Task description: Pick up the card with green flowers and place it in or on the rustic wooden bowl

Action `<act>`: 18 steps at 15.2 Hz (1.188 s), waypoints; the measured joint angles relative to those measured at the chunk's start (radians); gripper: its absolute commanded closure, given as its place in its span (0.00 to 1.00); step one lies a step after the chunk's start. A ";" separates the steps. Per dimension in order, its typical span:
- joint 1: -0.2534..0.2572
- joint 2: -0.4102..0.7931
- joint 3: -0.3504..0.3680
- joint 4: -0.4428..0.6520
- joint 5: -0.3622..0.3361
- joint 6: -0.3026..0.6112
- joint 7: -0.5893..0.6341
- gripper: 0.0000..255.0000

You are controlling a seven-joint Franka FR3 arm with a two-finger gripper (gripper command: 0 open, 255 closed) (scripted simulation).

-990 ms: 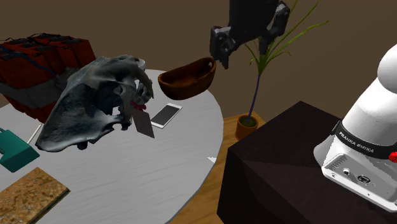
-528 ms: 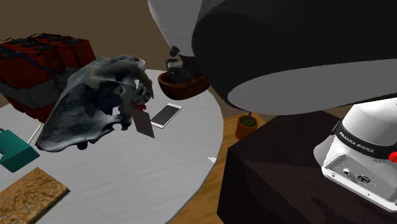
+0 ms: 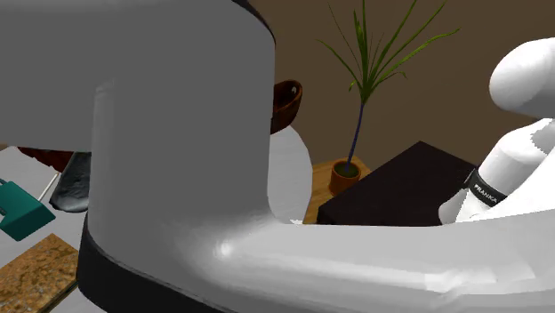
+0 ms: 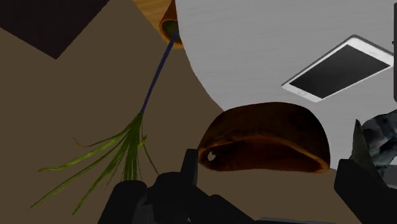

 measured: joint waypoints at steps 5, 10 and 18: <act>-0.236 -0.160 0.090 0.307 -0.009 -0.122 0.129 0.00; -0.531 -0.338 0.139 0.773 -0.023 -0.332 0.277 0.00; -0.671 -0.412 0.139 0.940 -0.035 -0.386 0.330 0.00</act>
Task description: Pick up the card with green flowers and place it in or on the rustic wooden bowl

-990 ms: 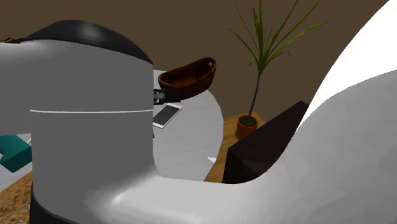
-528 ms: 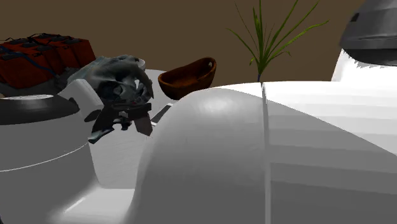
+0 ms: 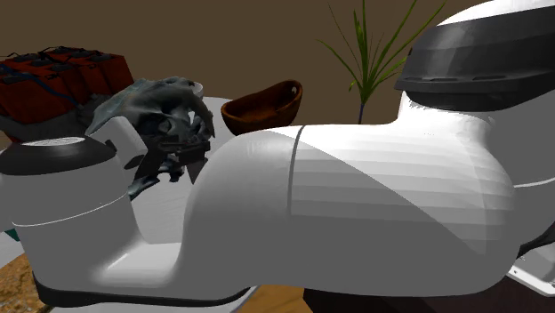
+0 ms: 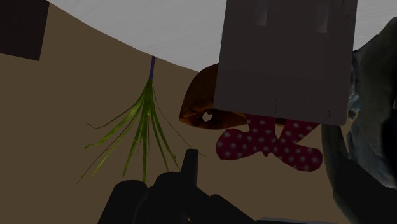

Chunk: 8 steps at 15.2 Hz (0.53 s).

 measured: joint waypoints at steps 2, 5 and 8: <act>0.015 0.001 0.000 -0.047 0.002 0.032 -0.004 0.00; 0.014 0.000 0.001 -0.053 0.002 0.040 -0.004 0.00; 0.014 -0.001 0.001 -0.055 0.002 0.042 -0.004 0.00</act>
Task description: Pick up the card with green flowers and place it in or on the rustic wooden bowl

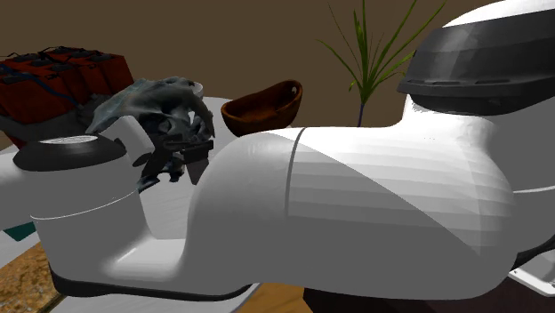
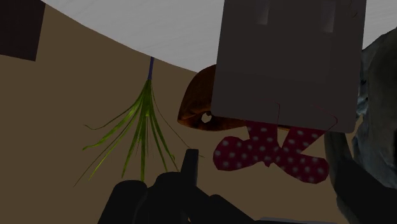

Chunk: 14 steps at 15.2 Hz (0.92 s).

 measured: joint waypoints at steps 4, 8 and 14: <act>0.000 0.001 -0.001 0.000 -0.001 0.000 0.000 1.00; 0.000 0.001 -0.001 0.001 -0.001 -0.001 0.000 1.00; 0.007 0.013 -0.009 -0.010 -0.007 -0.003 -0.013 1.00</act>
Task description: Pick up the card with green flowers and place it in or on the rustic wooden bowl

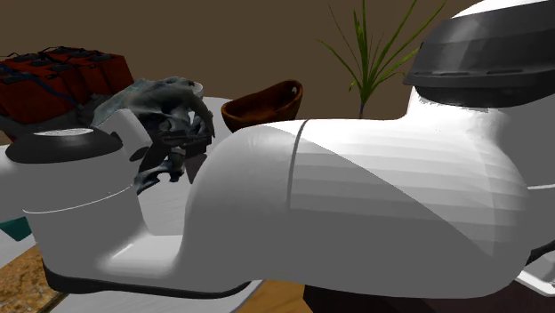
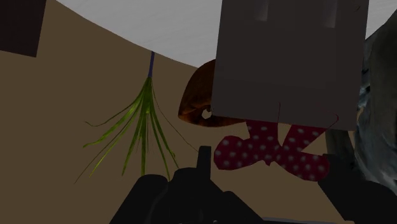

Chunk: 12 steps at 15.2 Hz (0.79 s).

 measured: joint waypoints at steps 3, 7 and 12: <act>0.007 0.018 -0.012 -0.010 -0.009 -0.005 -0.017 1.00; 0.020 0.043 -0.030 -0.027 -0.022 -0.010 -0.041 1.00; 0.021 0.069 -0.050 -0.027 -0.038 -0.021 -0.068 1.00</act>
